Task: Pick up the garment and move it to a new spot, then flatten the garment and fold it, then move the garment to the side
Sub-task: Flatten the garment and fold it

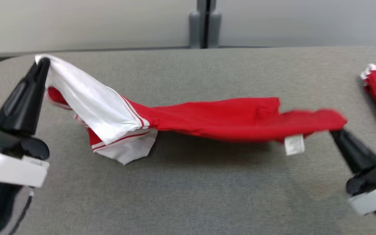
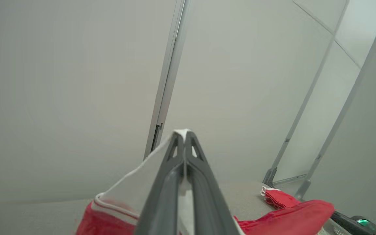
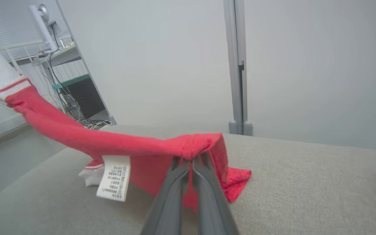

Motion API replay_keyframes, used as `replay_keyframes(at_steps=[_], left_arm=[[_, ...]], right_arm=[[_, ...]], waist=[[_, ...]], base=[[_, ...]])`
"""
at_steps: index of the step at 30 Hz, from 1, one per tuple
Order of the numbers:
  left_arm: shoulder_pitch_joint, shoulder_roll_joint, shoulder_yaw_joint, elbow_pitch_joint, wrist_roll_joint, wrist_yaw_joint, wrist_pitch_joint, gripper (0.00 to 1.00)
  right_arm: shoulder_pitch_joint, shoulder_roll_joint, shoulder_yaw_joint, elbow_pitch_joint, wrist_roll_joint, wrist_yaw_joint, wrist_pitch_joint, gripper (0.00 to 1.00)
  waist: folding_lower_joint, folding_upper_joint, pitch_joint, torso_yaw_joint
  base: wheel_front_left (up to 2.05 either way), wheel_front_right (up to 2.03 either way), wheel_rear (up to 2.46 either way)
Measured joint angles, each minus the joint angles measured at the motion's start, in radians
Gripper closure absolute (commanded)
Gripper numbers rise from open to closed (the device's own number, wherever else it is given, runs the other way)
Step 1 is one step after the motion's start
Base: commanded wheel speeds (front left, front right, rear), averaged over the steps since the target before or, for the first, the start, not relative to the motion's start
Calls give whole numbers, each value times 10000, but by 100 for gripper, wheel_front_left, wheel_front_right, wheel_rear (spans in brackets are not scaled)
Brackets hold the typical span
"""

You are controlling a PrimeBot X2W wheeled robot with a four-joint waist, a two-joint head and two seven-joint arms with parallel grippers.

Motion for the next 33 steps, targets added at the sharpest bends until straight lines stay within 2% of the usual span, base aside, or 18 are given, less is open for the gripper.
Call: replay_keyframes(at_steps=[2,3,5,8,10,14,19,22,23,24,26,27,29,33], left_arm=[[-550,31,169,-90,-715,-67,614,100],[-1305,-2,255,-63,-1442,-94,1317,100],[-2158,-50,313,169,-1935,-48,1921,100],[-3570,-305,242,769,-2602,90,2830,100],[-4511,-522,81,1225,-2840,198,3344,100],[-6638,-779,-376,2309,-2658,318,4148,100],[-9185,-1294,-1204,4236,-1900,190,4916,100],[-10693,-1641,-1703,5484,-1118,-155,4993,100],[-10693,-1641,-1703,5484,-1118,-155,4993,100],[-11648,-1885,-2034,6255,-504,-512,4823,100],[-12573,-2111,-2341,7058,142,-905,4573,100],[-12573,-2111,-2341,7058,142,-905,4573,100],[-13459,-2313,-2784,7772,959,-1444,4172,100],[-14899,-3047,-2959,9166,2025,-2042,2621,100]], right_arm=[[-383,-646,-84,-738,1306,0,506,100],[-700,-1313,-366,-1239,2546,-2,1045,100],[-1097,-1944,-688,-1618,3557,-6,1482,100],[-1792,-2765,-1158,-1908,4591,-6,2096,100],[-2308,-3012,-1402,-1879,5361,-6,2522,100],[-3683,-3557,-1684,-777,5682,-4,3363,100],[-5947,-2884,-1074,1066,5676,-8,4884,100],[-7677,-2096,-711,1985,5195,-10,5288,100],[-7677,-2096,-711,1985,5195,-10,5288,100],[-8805,-1597,-479,2589,4610,-8,5265,100],[-9996,-1156,-201,3057,3806,-10,4945,100],[-9996,-1156,-201,3057,3806,-10,4945,100],[-11044,-825,109,3534,2801,-8,4282,100],[-12558,-462,949,4343,1225,-8,2984,100]], waist=[[0,0,-250,-205],[0,0,-481,-346],[0,0,-624,-429],[0,0,-586,-413],[0,0,-455,-375],[0,0,-79,-360],[0,0,683,-403],[0,0,1278,-453],[0,0,1278,-453],[0,-1,1715,-496],[0,0,2188,-546],[0,0,2188,-546],[0,0,2658,-598],[0,0,3482,-684]], base=[[0,0,0],[0,0,0],[0,0,0],[0,0,0],[0,0,0],[0,0,0],[0,0,0],[0,0,0],[0,0,0],[0,0,0],[0,0,0],[0,0,0],[0,0,0],[0,0,0]])
